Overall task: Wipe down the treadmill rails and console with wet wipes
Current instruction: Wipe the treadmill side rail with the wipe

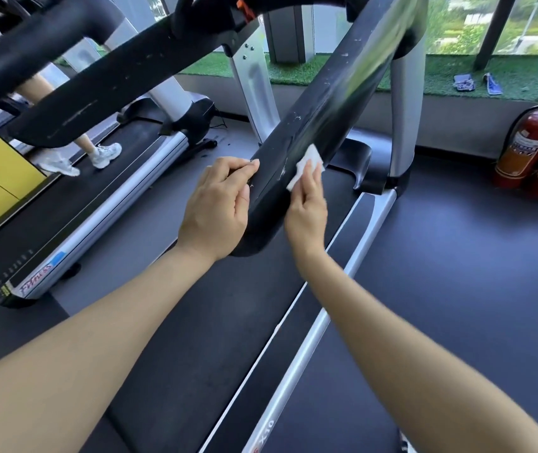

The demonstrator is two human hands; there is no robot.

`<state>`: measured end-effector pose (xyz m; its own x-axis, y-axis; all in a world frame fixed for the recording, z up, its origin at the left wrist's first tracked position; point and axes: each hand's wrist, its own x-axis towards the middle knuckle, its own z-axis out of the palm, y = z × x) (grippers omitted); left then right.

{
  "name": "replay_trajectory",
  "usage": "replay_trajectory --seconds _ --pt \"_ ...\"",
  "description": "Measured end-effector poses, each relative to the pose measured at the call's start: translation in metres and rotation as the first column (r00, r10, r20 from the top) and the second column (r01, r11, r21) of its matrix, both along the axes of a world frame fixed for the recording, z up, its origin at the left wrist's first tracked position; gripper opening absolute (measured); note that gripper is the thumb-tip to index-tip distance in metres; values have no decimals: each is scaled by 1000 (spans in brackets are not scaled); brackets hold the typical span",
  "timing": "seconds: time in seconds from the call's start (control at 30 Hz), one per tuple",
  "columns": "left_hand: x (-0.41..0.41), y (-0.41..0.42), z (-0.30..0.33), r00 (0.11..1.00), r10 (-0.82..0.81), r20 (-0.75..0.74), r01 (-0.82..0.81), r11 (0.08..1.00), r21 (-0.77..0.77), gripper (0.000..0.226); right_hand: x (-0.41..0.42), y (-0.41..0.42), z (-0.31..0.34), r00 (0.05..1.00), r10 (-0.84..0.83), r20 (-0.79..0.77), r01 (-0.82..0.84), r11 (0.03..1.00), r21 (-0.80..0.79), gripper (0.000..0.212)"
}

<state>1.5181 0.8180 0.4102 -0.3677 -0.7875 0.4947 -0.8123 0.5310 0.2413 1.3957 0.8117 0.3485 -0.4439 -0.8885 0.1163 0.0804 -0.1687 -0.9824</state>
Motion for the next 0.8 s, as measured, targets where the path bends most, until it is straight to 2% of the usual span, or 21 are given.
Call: replay_trajectory --seconds 0.1,0.23,0.3,0.4,0.5,0.6,0.7,0.8 --pt "-1 1 0 1000 8 1 -8 1000 -8 47 -3 -1 4 1000 -10 15 10 1000 7 46" --pt "-1 0 1 1000 4 14 -4 1000 -16 48 56 75 -15 987 53 -150 -83 977 -198 50" --pt "-1 1 2 1000 9 23 -9 1000 -19 48 65 93 -21 982 119 -150 -154 957 -246 49" --pt "0 2 1 999 15 28 -15 1000 -18 49 34 53 -7 978 96 -183 -133 970 -203 47" --pt "-1 2 0 1000 23 11 -23 1000 -6 45 -8 -2 18 989 43 -140 -53 996 -70 45" --pt "-1 2 0 1000 25 2 -25 1000 -2 44 -11 -5 25 991 30 -129 -35 999 -34 45" --pt "-1 2 1 1000 22 13 -22 1000 -9 49 24 41 2 958 37 -284 -91 979 -180 49" --pt "-1 3 1 1000 26 16 -26 1000 -7 49 52 91 -18 940 142 -311 -221 946 -237 52"
